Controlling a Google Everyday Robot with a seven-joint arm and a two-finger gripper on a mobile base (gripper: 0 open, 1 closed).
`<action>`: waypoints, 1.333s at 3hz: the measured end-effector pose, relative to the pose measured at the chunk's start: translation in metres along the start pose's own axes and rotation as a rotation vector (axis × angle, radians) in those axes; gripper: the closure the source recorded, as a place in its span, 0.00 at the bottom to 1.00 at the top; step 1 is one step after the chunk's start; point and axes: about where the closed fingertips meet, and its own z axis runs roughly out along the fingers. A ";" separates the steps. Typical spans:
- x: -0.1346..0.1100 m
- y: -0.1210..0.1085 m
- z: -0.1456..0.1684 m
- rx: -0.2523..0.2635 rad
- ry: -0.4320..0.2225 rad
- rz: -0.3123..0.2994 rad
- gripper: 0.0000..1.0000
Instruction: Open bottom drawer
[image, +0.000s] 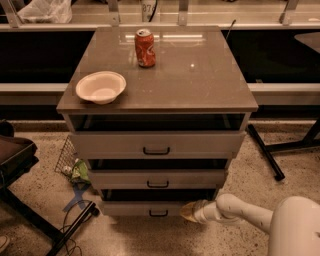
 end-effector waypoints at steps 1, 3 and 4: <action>-0.001 0.002 0.002 -0.005 -0.002 0.000 0.32; -0.005 -0.018 0.003 0.030 0.030 -0.030 0.00; -0.006 -0.019 0.003 0.031 0.031 -0.031 0.00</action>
Offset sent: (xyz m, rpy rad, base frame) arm -0.0008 0.0017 -0.0007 0.0015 0.0017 0.0018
